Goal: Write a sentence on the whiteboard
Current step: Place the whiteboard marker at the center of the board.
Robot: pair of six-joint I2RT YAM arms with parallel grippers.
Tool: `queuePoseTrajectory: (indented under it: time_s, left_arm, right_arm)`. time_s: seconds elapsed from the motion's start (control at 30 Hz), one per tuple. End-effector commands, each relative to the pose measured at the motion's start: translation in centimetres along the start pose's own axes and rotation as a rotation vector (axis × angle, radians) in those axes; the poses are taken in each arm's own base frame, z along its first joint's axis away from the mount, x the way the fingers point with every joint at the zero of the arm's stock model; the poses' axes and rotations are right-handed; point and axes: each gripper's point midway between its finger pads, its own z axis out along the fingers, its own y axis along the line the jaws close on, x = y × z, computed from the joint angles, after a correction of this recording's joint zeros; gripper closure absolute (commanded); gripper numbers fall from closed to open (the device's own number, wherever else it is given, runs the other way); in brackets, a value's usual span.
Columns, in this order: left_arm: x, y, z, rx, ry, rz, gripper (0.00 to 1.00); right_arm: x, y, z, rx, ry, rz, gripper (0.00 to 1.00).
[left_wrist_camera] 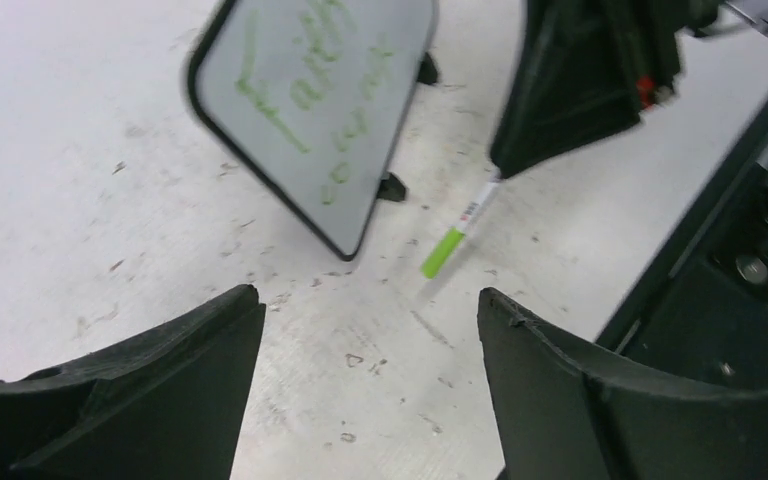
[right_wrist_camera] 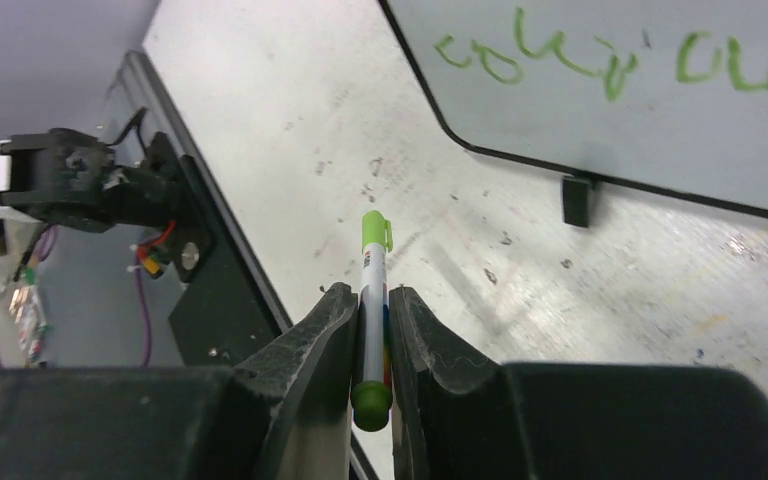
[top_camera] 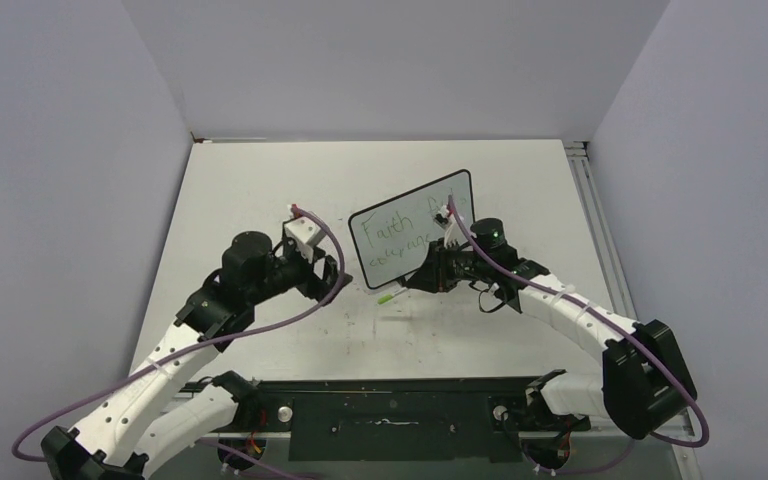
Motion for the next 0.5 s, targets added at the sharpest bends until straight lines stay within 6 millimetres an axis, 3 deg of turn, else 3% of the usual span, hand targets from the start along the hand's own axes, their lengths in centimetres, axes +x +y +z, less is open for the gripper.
queuePoseTrajectory:
  time_s: [0.0, 0.1, 0.23, 0.37, 0.47]
  left_arm:
    - [-3.3, 5.8, -0.6, -0.234, -0.099, -0.152, 0.21]
    - [-3.1, 9.5, -1.5, -0.360, -0.115, -0.254, 0.18]
    - [-2.4, 12.9, -3.5, -0.522, -0.123, -0.291, 0.07]
    - [-1.4, 14.8, -4.9, -0.643, -0.102, -0.308, 0.03]
    - [-1.2, 15.0, -4.9, -0.649, -0.092, -0.302, 0.03]
  right_arm:
    - [0.0, -3.2, 0.0, 0.158, -0.051, -0.036, 0.94]
    - [1.1, -5.2, 0.4, 0.224, -0.031, -0.002, 0.93]
    - [1.9, -7.5, 0.2, 0.331, -0.031, 0.017, 0.90]
    - [2.6, -9.6, -0.7, 0.457, -0.023, 0.035, 0.84]
    - [2.8, -10.9, -1.3, 0.537, -0.036, 0.048, 0.72]
